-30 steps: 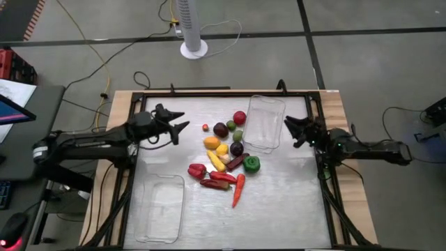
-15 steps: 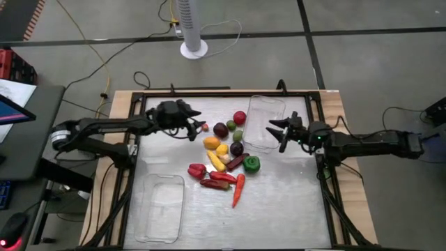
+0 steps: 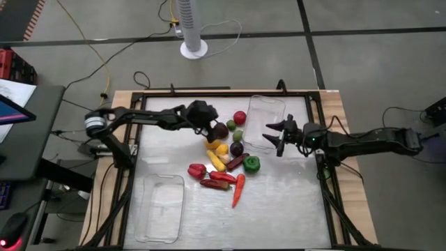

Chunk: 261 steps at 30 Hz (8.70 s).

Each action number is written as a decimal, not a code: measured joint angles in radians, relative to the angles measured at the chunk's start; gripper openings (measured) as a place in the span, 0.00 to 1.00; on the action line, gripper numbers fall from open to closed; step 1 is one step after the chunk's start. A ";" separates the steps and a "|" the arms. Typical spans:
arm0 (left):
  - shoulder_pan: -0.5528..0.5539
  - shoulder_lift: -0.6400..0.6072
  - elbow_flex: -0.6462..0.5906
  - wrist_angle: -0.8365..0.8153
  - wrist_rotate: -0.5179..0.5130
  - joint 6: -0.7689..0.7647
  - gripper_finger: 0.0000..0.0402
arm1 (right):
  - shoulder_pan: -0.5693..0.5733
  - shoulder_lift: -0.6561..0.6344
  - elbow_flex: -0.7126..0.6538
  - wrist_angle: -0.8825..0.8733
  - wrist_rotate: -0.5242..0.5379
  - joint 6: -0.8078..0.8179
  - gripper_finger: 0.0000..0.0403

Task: Sort produce into baskets
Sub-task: Put the dark red apple into the bottom transparent bin, then put the red bell pepper into the top transparent bin, then put the left yellow lemon into the bottom transparent bin

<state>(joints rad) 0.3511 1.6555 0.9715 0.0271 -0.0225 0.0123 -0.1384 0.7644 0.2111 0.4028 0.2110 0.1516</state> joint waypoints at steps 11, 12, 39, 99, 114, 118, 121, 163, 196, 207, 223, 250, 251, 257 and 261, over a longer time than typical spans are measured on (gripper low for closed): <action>0.000 0.137 0.078 -0.046 0.018 0.033 0.89 | 0.047 0.000 0.000 -0.024 -0.001 0.006 0.64; 0.000 0.146 0.077 -0.050 0.019 0.033 0.89 | 0.047 0.000 0.000 -0.028 -0.001 0.006 0.64; -0.003 0.186 0.075 -0.032 0.039 0.036 0.69 | 0.047 0.000 0.000 -0.028 -0.001 0.024 0.64; -0.468 -0.190 0.078 -0.818 -0.087 -0.396 0.96 | 0.032 -0.045 0.000 -0.031 0.028 0.044 0.63; -0.522 0.036 0.166 -0.819 -0.087 -0.112 0.96 | 0.033 -0.045 0.000 -0.036 0.028 0.058 0.63; -0.522 0.034 0.158 -0.809 -0.059 -0.075 0.96 | 0.033 -0.045 0.000 -0.035 0.027 0.058 0.63; -0.521 0.035 0.154 -0.812 -0.068 -0.053 0.94 | 0.033 -0.045 0.000 -0.034 0.027 0.059 0.63; -0.183 0.159 0.371 0.037 -0.059 0.126 0.71 | 0.033 -0.289 0.000 -0.166 0.024 0.077 0.63; -0.175 0.154 0.431 -0.510 -0.068 0.158 0.82 | 0.092 -0.300 0.000 -0.185 0.056 0.084 0.63; -0.166 0.161 0.431 -0.733 -0.112 0.152 0.82 | 0.103 -0.300 0.000 -0.194 0.054 0.084 0.63; -0.162 0.163 0.223 -0.590 -0.074 0.203 0.82 | 0.106 -0.300 0.000 -0.181 0.053 0.086 0.63; -0.238 0.054 0.321 -0.795 -0.005 0.140 0.53 | 0.108 -0.300 0.000 -0.186 0.052 0.085 0.63; -0.248 0.030 0.327 -0.818 0.036 0.128 0.53 | 0.110 -0.300 0.000 -0.190 0.052 0.085 0.63; -0.312 -0.106 0.331 -0.937 0.305 -0.032 0.53 | 0.114 -0.300 0.000 -0.189 0.052 0.079 0.63; -0.387 -0.176 0.331 -1.050 0.412 -0.205 0.53 | 0.110 -0.300 0.000 -0.189 0.052 0.078 0.63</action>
<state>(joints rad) -0.0354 1.4796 1.3022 -1.0230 0.3897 -0.1927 -0.0288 0.4644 0.2111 0.2142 0.2634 0.2298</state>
